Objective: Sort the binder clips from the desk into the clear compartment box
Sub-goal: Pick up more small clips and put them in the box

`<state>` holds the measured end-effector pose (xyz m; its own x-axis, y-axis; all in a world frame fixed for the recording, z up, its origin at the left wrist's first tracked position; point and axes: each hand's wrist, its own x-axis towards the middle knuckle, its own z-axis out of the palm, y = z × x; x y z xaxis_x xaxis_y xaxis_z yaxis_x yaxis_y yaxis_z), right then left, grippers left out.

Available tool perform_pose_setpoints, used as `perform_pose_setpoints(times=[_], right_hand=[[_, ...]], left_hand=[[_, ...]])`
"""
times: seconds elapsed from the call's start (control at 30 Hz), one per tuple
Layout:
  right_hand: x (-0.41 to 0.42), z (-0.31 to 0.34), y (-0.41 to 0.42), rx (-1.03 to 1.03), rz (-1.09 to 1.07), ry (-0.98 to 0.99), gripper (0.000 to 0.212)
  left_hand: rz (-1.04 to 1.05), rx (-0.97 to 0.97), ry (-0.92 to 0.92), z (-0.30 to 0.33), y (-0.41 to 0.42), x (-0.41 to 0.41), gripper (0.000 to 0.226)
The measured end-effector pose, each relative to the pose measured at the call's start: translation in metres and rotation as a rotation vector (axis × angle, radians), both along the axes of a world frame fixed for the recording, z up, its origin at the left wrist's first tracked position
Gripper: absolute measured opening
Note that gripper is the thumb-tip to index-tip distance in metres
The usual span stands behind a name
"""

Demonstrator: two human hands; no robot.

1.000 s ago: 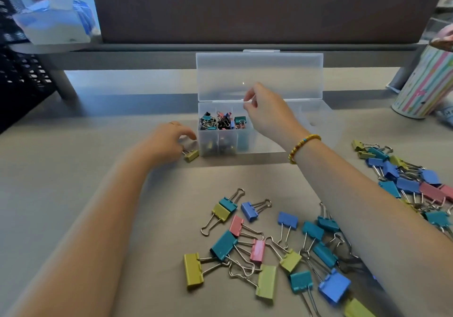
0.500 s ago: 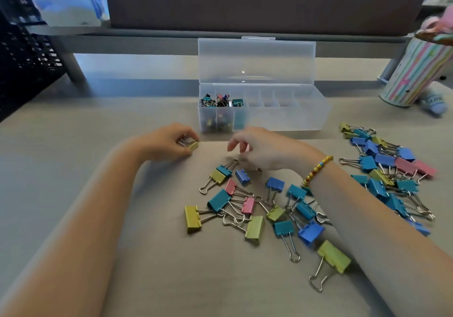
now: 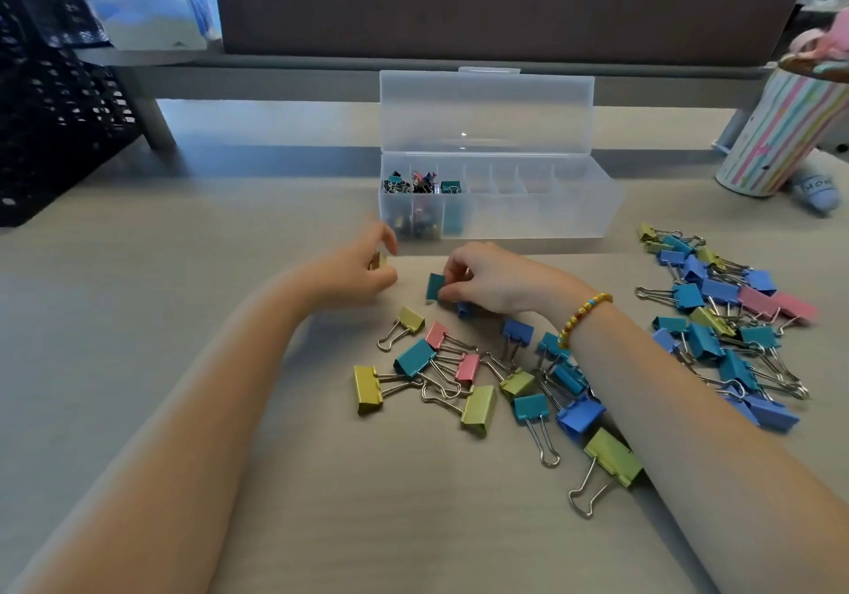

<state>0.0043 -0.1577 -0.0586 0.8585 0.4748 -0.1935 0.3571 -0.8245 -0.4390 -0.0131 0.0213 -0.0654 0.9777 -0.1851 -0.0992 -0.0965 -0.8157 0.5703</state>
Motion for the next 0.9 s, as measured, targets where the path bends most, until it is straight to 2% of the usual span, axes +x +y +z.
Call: perform_pose_setpoints(times=[0.1, 0.17, 0.27, 0.37, 0.53, 0.63, 0.7, 0.77, 0.83, 0.9], right_hand=[[0.004, -0.004, -0.003, 0.060, -0.051, -0.004, 0.005], [0.005, -0.005, -0.005, 0.093, -0.068, 0.005, 0.004], [0.007, -0.006, -0.005, 0.117, -0.078, -0.025, 0.003], [0.009, -0.006, -0.007, 0.160, -0.107, -0.061, 0.003], [0.016, 0.008, -0.013, 0.349, -0.141, -0.041, 0.016], [0.028, 0.024, -0.016, 0.463, -0.180, -0.118, 0.009], [0.042, 0.033, -0.020, 0.574, -0.240, -0.200, 0.009], [0.057, 0.038, -0.024, 0.622, -0.289, -0.246, 0.014], [0.071, 0.041, -0.027, 0.621, -0.327, -0.242, 0.018], [0.083, 0.042, -0.027, 0.616, -0.362, -0.243, 0.010]], left_hand=[[-0.125, 0.142, 0.211, 0.008, 0.001, -0.003, 0.038], [-0.160, 0.222, 0.285, 0.011, 0.000, -0.004, 0.044], [-0.167, 0.289, 0.234, 0.008, -0.006, -0.002, 0.036], [-0.160, 0.268, 0.176, 0.008, -0.011, -0.001, 0.022], [-0.166, 0.355, 0.073, 0.007, -0.023, 0.009, 0.017], [-0.218, 0.369, 0.071, 0.013, -0.028, 0.020, 0.013], [-0.258, 0.330, 0.098, 0.022, -0.026, 0.027, 0.012], [-0.252, 0.174, 0.090, 0.036, -0.023, 0.035, 0.012], [-0.156, -0.035, 0.018, 0.050, -0.022, 0.047, 0.014], [-0.024, -0.136, -0.096, 0.058, -0.022, 0.063, 0.015]])
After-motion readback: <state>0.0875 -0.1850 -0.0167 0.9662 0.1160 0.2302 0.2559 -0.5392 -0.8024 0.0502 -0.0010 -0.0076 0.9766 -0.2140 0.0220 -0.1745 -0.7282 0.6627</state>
